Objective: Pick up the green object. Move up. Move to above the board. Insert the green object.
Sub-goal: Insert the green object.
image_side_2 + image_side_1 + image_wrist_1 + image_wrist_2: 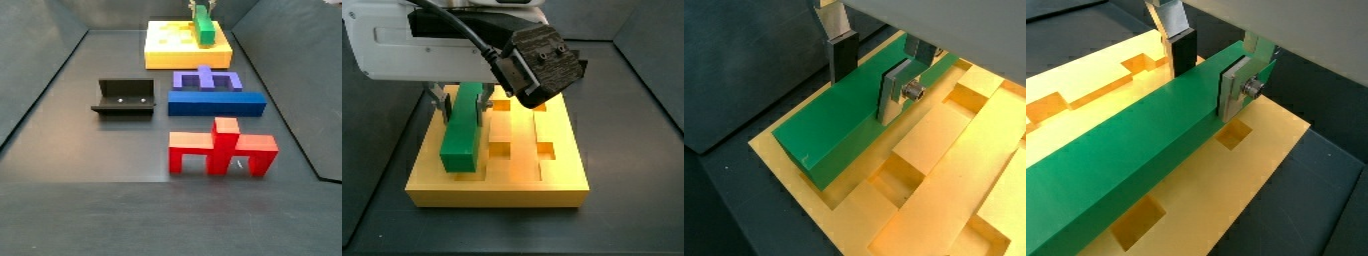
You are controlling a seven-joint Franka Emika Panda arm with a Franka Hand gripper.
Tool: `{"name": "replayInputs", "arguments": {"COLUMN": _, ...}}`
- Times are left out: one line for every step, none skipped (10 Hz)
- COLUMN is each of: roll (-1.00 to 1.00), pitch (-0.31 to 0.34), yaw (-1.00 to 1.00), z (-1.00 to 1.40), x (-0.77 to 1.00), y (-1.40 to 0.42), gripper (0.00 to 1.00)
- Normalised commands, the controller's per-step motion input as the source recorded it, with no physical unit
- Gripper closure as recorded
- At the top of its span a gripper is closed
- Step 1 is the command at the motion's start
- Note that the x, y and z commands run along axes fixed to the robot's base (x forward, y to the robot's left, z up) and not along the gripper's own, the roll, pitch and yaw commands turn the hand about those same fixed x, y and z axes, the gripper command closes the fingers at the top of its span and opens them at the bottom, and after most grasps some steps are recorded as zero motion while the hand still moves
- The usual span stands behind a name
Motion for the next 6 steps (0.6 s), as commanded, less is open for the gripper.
{"name": "replayInputs", "arguments": {"roll": 0.21, "pitch": 0.04, "yaw": 0.0, "z": -0.05, "x": 0.18, "y": -0.15, "gripper": 1.0}}
{"name": "replayInputs", "arguments": {"roll": 0.19, "pitch": 0.061, "yaw": 0.02, "z": -0.09, "x": 0.22, "y": 0.0, "gripper": 1.0}}
{"name": "replayInputs", "arguments": {"roll": 0.23, "pitch": 0.049, "yaw": 0.02, "z": -0.12, "x": 0.17, "y": 0.0, "gripper": 1.0}}
{"name": "replayInputs", "arguments": {"roll": 0.29, "pitch": 0.036, "yaw": 0.05, "z": -0.14, "x": 0.15, "y": 0.0, "gripper": 1.0}}
{"name": "replayInputs", "arguments": {"roll": 0.32, "pitch": 0.044, "yaw": 0.06, "z": -0.17, "x": 0.15, "y": -0.07, "gripper": 1.0}}
{"name": "replayInputs", "arguments": {"roll": 0.29, "pitch": 0.037, "yaw": 0.0, "z": -0.14, "x": 0.11, "y": -0.13, "gripper": 1.0}}
